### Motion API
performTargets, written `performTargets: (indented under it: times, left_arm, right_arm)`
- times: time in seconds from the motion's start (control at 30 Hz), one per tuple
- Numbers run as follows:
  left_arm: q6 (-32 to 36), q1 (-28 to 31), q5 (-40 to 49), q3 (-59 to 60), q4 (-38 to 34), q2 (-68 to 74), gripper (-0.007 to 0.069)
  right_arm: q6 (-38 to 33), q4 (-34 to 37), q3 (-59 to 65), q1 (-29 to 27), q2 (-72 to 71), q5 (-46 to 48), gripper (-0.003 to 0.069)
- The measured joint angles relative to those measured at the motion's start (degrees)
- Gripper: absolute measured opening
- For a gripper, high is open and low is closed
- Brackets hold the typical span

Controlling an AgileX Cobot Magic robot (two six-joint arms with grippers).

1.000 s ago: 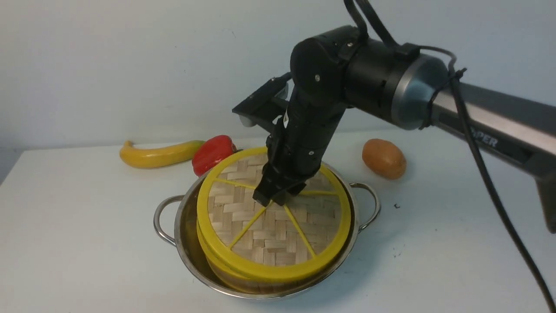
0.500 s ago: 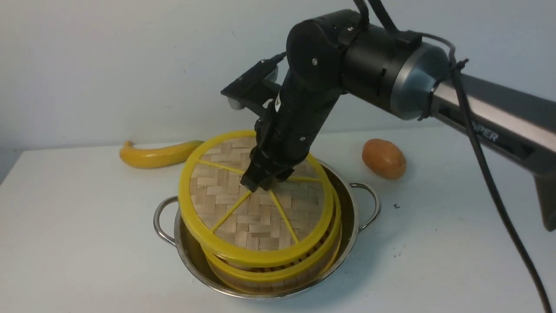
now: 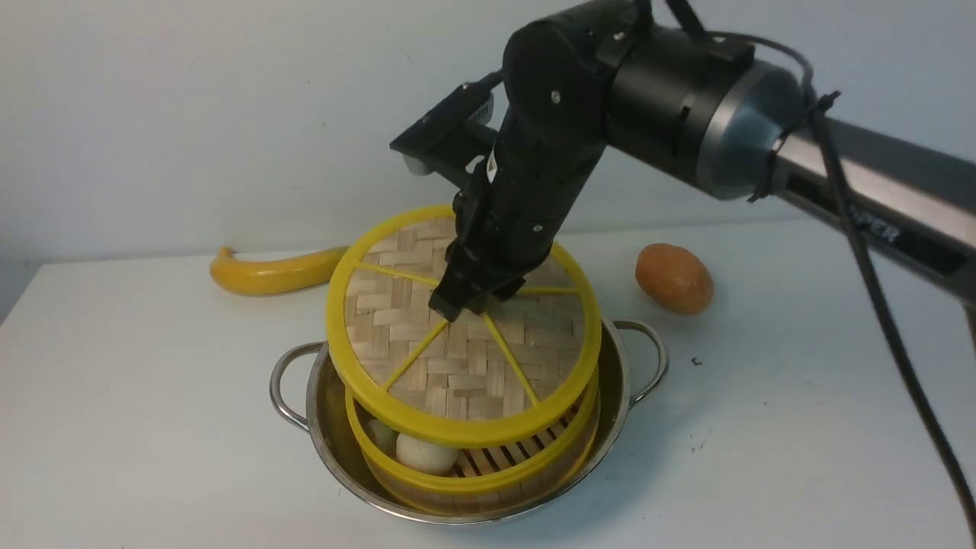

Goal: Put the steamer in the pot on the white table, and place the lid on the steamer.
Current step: 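Place the bamboo steamer lid onto the steamer basket in the pot with the right gripper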

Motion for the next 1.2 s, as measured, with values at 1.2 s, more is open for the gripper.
performTargets:
  times: [1.2]
  left_arm:
    - [0.0,0.0,0.0,0.0,0.0,0.0,0.0232]
  right_arm:
    - [-1.4,2.5,4.8,0.2,2.3,0.0,0.0116]
